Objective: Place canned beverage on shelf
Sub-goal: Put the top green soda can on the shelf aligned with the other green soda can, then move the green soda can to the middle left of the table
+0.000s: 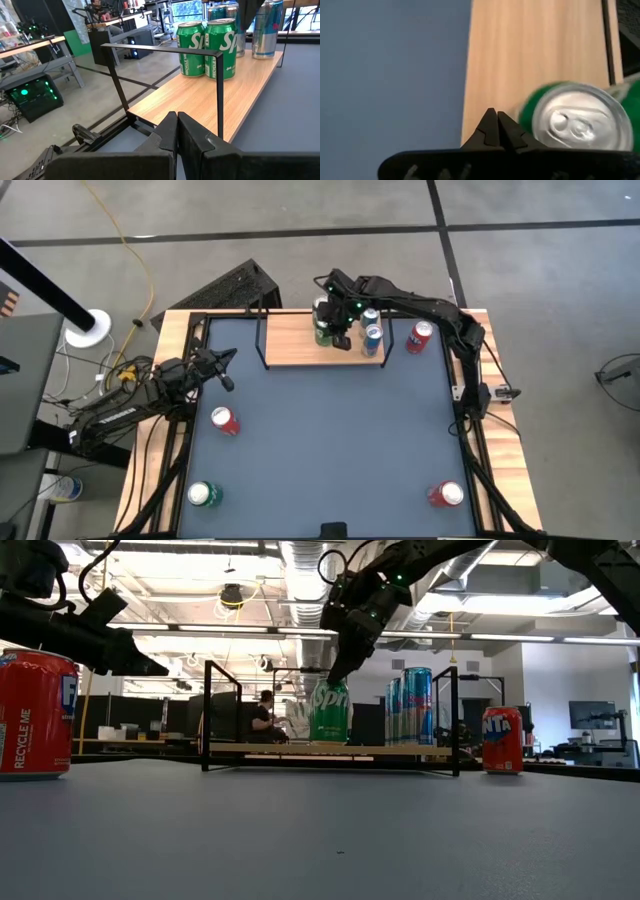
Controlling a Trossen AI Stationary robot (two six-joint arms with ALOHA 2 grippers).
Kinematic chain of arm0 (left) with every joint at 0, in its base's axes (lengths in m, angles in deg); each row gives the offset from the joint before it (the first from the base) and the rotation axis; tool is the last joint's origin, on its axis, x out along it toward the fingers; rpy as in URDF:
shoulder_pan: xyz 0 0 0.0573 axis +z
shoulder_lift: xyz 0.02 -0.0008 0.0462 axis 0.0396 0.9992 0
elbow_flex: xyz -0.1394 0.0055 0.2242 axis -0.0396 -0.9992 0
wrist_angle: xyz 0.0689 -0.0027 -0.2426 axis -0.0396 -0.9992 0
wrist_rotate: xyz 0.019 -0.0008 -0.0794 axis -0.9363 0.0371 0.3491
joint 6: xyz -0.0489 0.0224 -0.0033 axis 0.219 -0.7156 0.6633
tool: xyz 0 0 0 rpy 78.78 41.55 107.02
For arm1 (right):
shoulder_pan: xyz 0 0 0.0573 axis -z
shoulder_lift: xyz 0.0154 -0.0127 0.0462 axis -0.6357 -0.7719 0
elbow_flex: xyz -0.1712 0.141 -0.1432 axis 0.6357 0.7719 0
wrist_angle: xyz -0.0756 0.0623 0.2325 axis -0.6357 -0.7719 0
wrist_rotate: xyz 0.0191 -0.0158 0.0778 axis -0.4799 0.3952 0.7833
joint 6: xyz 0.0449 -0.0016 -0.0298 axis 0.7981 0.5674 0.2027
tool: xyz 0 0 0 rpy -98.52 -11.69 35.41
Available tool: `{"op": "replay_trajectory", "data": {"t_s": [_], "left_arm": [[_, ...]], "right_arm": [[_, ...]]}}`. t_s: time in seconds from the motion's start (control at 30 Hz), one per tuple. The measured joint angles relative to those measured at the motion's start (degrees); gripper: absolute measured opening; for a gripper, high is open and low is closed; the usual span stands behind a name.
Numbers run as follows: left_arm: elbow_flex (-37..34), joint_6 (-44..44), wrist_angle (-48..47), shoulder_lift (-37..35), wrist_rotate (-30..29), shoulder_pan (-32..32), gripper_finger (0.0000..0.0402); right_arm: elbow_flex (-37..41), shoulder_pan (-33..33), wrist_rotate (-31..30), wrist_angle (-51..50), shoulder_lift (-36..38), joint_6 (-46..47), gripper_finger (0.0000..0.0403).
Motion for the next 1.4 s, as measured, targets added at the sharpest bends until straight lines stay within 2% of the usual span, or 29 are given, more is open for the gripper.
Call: {"op": "replay_trajectory", "data": {"t_s": [0.17, 0.3, 0.57, 1.4], "left_arm": [[0.0, 0.0, 0.0, 0.0, 0.0, 0.0, 0.0000], [0.0, 0.0, 0.0, 0.0, 0.0, 0.0, 0.0000], [0.0, 0.0, 0.0, 0.0, 0.0, 0.0, 0.0000], [0.0, 0.0, 0.0, 0.0, 0.0, 0.0, 0.0000]], "right_arm": [[0.1, -1.2, -0.7, 0.1, 0.0, -0.1, 0.0000], [3.0, -1.2, -4.3, 2.2, -0.1, 0.1, 0.0000], [8.1, -0.4, -7.4, 7.4, -0.1, 0.9, 0.0000], [8.0, -1.0, -7.5, 6.6, 0.7, 0.9, 0.0000]]}}
